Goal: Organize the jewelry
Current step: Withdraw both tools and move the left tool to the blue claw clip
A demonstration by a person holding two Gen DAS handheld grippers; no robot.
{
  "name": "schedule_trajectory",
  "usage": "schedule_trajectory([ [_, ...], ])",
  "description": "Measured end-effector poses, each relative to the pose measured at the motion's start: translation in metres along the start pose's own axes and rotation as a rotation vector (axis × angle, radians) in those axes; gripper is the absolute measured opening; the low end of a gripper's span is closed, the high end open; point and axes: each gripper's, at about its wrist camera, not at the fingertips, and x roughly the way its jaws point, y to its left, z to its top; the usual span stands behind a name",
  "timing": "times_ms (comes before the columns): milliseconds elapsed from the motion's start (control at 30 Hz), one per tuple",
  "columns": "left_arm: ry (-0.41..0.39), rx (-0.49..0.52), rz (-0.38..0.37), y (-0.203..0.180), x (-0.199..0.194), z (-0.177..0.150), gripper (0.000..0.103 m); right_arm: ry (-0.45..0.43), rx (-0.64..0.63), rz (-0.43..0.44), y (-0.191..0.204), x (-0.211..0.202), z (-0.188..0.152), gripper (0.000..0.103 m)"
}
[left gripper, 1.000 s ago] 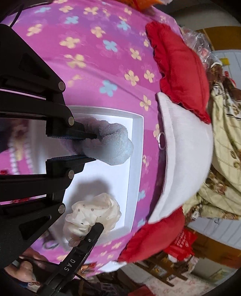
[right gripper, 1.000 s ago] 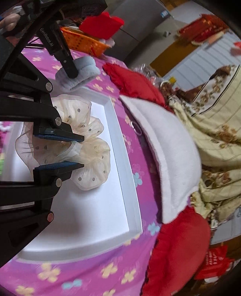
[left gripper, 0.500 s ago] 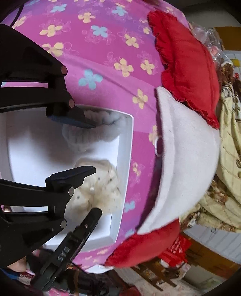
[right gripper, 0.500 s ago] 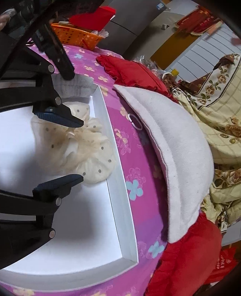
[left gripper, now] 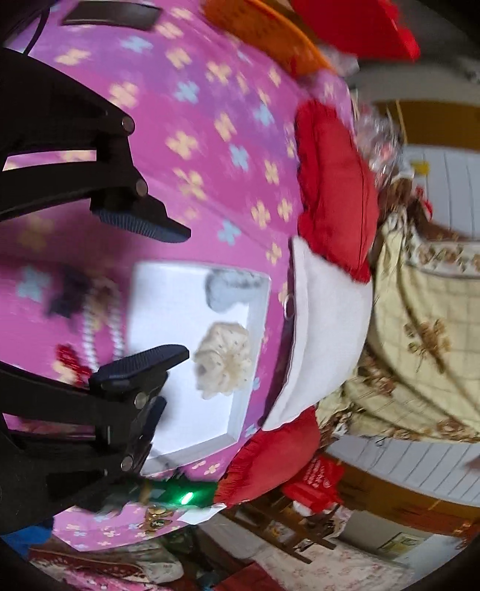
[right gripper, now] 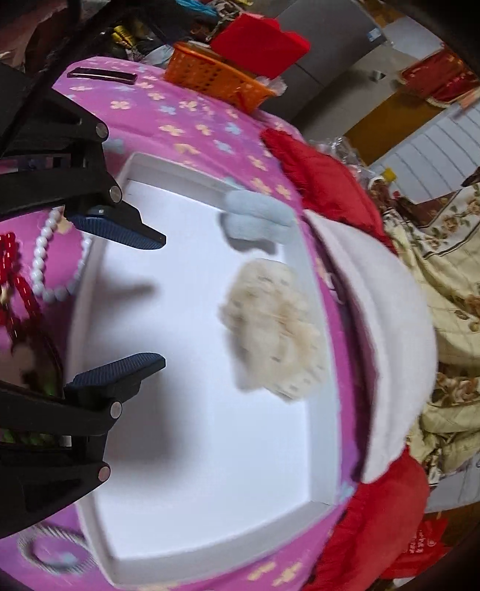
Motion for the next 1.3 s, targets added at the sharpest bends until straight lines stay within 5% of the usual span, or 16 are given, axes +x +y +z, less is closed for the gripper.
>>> schedule_trajectory([
  [267,0.004,-0.120,0.021,0.037,-0.035,-0.074,0.058,-0.046,-0.147,-0.148,0.021,0.001,-0.026,0.058],
  [500,0.055,-0.240,0.043,0.055,-0.039,-0.106,0.058,-0.061,-0.188,-0.132,0.019,-0.021,-0.032,0.058],
  [700,0.055,-0.177,0.078,0.036,-0.047,-0.120,0.058,-0.168,-0.235,-0.106,0.023,-0.081,-0.077,0.069],
  [1300,0.037,-0.042,0.010,-0.019,-0.094,-0.140,0.058,-0.267,-0.018,-0.119,-0.043,-0.177,-0.169,0.069],
])
